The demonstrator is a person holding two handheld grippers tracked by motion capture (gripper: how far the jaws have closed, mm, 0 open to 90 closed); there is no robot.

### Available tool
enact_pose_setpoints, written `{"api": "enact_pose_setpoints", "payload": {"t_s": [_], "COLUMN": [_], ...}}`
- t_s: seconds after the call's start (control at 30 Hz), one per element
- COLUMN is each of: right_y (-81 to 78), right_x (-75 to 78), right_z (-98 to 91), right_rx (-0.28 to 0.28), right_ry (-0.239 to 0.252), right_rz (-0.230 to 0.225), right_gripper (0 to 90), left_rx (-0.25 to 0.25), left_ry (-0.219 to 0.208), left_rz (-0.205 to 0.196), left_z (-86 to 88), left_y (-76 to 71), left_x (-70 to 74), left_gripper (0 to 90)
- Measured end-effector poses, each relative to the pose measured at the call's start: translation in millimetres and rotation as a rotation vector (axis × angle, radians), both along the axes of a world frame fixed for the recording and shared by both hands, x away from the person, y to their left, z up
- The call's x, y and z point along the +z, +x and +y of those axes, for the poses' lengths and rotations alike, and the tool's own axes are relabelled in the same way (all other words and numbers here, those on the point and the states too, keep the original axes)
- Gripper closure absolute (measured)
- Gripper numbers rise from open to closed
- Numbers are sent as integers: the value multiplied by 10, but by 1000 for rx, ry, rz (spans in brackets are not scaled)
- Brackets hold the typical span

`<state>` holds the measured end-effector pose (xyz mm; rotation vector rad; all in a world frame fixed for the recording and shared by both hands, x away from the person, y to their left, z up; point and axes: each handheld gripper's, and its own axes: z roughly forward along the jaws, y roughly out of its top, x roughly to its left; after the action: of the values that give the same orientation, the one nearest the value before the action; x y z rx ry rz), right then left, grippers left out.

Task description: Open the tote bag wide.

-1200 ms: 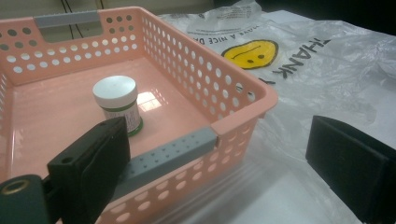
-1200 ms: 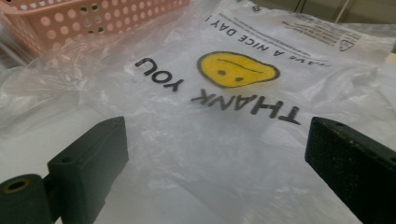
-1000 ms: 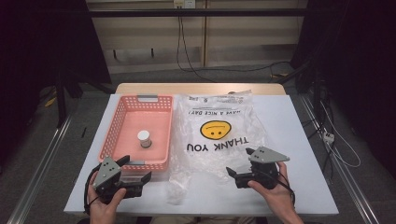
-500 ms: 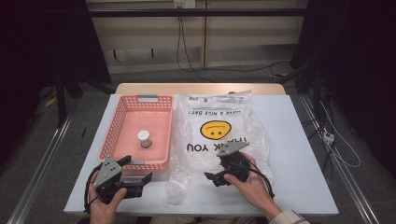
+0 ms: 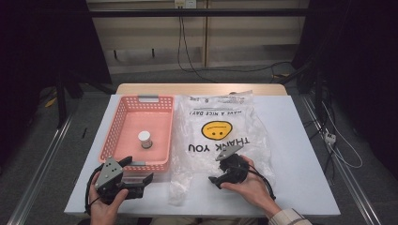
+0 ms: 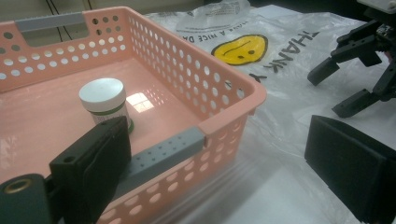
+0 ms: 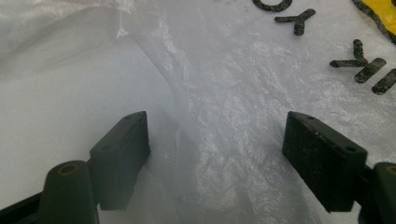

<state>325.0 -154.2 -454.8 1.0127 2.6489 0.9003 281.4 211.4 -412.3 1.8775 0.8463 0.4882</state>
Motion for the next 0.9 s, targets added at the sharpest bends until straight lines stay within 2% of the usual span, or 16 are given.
{"api": "enact_pose_setpoints", "payload": {"t_s": [0.17, 0.2, 0.33, 0.67, 0.73, 0.8, 0.9], "right_y": [33, 47, 61, 155, 164, 161, 155], "right_x": [12, 19, 23, 53, 49, 55, 58], "right_z": [-31, -51, -72, -168, -182, -167, -159], "right_rx": [4, 1, -1, -35, -53, -57, -42], "right_ry": [0, 3, 8, 31, 29, 7, 0], "right_rz": [11, 16, 20, 67, 60, 44, 41], "right_gripper": [331, 372, 417, 672, 747, 804, 829], "left_rx": [1, 1, 6, 4, 4, 3, 3], "left_ry": [-1, -2, -14, -7, -6, -4, -4], "left_rz": [1, 2, 7, 7, 7, 7, 7], "left_z": [-4, -4, 2, 7, 7, 9, 7], "left_y": [2, 1, 6, 11, 11, 12, 12], "left_x": [-3, -2, 0, -2, -2, -1, -2], "left_gripper": [69, 69, 69, 68, 68, 67, 67]}}
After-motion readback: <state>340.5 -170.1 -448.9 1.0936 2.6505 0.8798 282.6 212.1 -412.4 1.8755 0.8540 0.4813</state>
